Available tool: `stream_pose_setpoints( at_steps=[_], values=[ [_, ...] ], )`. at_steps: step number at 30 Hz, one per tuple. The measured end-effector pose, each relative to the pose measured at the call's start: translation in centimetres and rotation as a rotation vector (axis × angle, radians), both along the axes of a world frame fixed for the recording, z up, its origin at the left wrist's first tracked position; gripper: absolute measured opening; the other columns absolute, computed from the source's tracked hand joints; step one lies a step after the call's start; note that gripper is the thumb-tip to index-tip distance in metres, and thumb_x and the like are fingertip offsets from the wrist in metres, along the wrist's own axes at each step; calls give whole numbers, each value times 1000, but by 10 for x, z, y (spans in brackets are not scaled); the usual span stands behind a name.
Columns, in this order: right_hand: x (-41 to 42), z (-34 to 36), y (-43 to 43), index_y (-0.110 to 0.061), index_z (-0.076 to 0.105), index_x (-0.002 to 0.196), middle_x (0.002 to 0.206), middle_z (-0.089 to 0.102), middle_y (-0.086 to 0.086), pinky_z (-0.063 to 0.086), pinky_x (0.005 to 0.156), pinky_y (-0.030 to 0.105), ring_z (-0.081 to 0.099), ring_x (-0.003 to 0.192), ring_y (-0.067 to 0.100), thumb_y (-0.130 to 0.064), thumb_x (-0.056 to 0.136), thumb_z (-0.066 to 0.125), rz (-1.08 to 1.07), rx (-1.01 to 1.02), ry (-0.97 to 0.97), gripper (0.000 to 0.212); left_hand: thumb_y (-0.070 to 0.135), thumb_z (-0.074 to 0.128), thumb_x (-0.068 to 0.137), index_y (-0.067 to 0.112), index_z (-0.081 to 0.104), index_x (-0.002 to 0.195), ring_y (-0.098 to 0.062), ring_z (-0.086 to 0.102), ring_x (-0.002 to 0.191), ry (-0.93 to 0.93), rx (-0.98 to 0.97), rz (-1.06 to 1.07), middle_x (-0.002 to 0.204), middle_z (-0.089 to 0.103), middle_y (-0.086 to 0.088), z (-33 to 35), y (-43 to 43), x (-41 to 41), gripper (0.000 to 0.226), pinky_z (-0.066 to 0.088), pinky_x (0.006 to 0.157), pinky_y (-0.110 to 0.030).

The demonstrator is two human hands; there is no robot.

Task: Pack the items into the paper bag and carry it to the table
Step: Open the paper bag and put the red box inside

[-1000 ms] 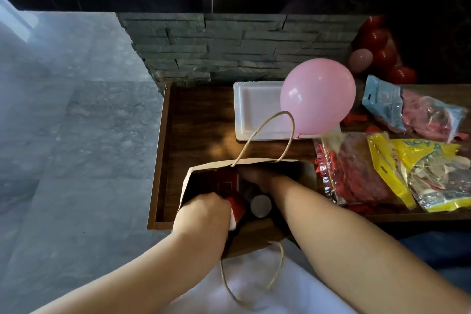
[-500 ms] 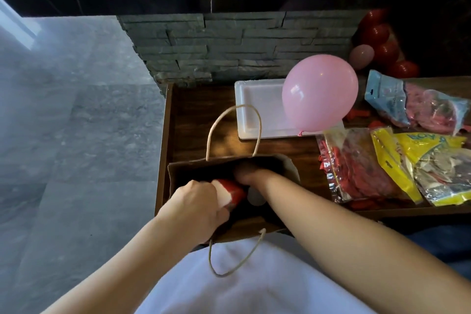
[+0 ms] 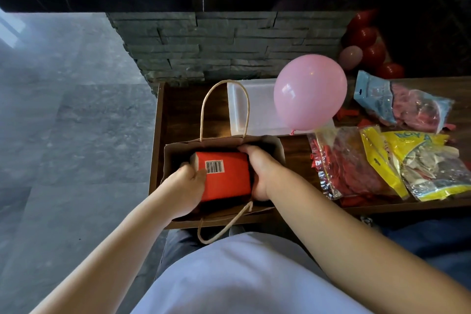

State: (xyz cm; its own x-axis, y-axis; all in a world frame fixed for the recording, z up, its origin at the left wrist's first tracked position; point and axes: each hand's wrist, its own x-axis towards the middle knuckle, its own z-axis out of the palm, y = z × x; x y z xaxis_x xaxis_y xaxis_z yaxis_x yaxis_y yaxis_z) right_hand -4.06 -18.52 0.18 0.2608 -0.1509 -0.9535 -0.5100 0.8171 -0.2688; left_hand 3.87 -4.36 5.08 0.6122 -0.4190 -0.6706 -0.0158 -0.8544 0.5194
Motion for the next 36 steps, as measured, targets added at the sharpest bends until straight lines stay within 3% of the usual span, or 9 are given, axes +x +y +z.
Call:
stream_pose_setpoints(
  at_steps=[5, 9, 13, 15, 18, 22, 27, 32, 36],
  values=[
    [-5, 2, 5, -24, 63, 108, 101, 72, 10, 54, 80, 43, 66, 92, 32, -49, 78, 66, 137, -74, -24, 40, 11, 56, 92, 18, 43, 133, -21, 58, 105, 37, -112, -36, 123, 58, -4, -7, 4, 1, 43, 55, 73, -26],
    [-9, 16, 7, -18, 63, 103, 89, 65, 4, 45, 67, 32, 59, 82, 21, -25, 84, 54, 311, -346, -87, 22, 13, 55, 91, 28, 42, 141, -23, 57, 110, -167, -159, -162, 127, 57, -5, -3, 7, 1, 54, 55, 90, -36],
    [-9, 22, 13, -34, 51, 132, 110, 61, -10, 49, 76, 22, 56, 97, 6, -14, 77, 69, 708, -585, -444, 61, 18, 51, 90, 30, 39, 143, -34, 49, 112, -458, -73, -386, 124, 52, -12, -2, 5, -3, 56, 43, 100, -44],
    [-6, 22, 13, -32, 48, 133, 123, 58, -7, 48, 92, 28, 54, 109, 10, -13, 73, 78, 823, -737, -513, 70, 16, 57, 88, 27, 42, 140, -33, 49, 114, -460, -113, -406, 125, 53, -11, -2, 5, -3, 56, 43, 101, -41],
    [-7, 23, 3, -31, 56, 116, 114, 61, -6, 53, 91, 37, 57, 105, 13, -16, 65, 85, 807, -816, -438, 60, 13, 69, 79, 22, 40, 143, -27, 48, 121, -441, -182, -329, 134, 50, -7, 0, 8, -1, 71, 41, 94, -28],
    [-15, 19, -5, -29, 50, 118, 115, 60, 1, 58, 82, 42, 59, 102, 23, -11, 64, 84, 596, -488, -248, 66, 17, 81, 69, 21, 35, 144, -25, 53, 119, -297, -196, -138, 134, 53, -4, -1, 11, 6, 88, 50, 95, -37],
    [-15, 17, -2, -11, 59, 111, 103, 72, 13, 60, 67, 39, 71, 89, 28, -2, 78, 73, 317, -168, -266, 36, 11, 73, 75, 25, 38, 140, -21, 59, 105, -112, -173, -114, 115, 57, 5, -4, 13, 9, 75, 56, 85, -39],
    [-13, 12, 9, -17, 57, 118, 99, 61, 2, 44, 72, 31, 57, 89, 19, -33, 84, 63, 844, -561, 32, 38, 7, 51, 85, 23, 43, 139, -19, 56, 99, -109, -157, -57, 109, 54, 4, -9, 7, 9, 56, 51, 73, -27],
    [-8, 12, 16, -16, 58, 123, 96, 62, 1, 40, 68, 28, 53, 77, 14, -34, 91, 56, 1013, -497, 46, 37, 7, 42, 88, 24, 44, 137, -18, 55, 98, -13, -154, 53, 115, 55, -1, -11, 3, 10, 52, 47, 67, -24]
  ],
)
